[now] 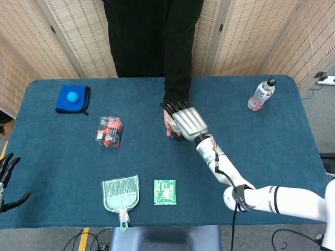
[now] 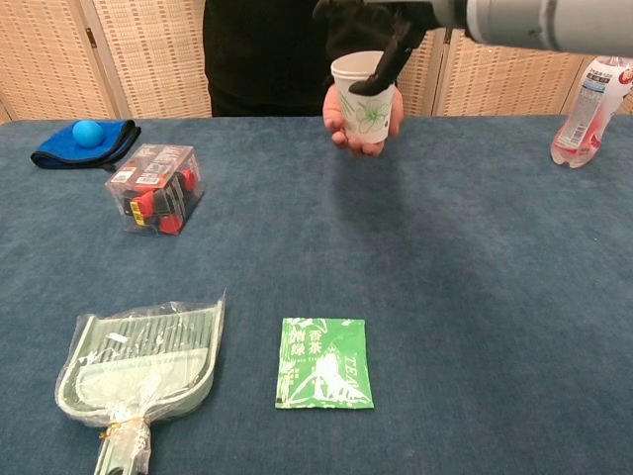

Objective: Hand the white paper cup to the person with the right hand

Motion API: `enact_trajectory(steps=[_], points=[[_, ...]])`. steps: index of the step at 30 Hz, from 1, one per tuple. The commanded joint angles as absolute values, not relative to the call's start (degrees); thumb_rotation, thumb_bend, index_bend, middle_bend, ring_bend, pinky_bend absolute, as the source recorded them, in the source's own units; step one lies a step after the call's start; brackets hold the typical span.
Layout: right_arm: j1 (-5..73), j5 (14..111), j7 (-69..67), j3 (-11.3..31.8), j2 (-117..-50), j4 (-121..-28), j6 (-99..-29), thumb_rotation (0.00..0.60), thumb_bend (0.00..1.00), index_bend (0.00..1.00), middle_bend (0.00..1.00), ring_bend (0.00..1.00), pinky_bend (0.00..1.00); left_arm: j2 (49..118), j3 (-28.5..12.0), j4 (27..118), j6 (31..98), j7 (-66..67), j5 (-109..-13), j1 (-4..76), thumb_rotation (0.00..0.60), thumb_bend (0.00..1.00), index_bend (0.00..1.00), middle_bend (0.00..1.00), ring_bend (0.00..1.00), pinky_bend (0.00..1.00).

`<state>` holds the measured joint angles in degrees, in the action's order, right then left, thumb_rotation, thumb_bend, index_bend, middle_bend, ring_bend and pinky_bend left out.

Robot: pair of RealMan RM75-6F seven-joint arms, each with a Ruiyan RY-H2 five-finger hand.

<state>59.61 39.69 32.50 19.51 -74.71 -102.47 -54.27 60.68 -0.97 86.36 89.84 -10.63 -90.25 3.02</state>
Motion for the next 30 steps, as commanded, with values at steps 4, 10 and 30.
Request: enact_trajectory(steps=[4,10,30], points=[[50.46,51.17,34.34,13.41,-63.79,-118.39,-65.46,0.600,0.27,0.00,0.01,0.00,0.00,61.03,-1.00,86.87,90.64,-9.25,-90.66,2.78,0.600,0.27,0.07,0.00,0.00,0.17],[31.57,79.20,24.64,-4.28,-65.15,-112.75,-79.75,0.600,0.27,0.00,0.01,0.00,0.00,61.63,-0.60,87.37,92.36,-7.05,-92.73,2.42,0.600,0.27,0.07,0.00,0.00,0.17],[9.33,94.87,9.87,-10.11,-73.97,-86.91,-98.77,0.600,0.27,0.00,0.01,0.00,0.00,63.01,0.24,87.63,91.15,-2.80,-94.25,3.02,0.600,0.27,0.07,0.00,0.00,0.17]])
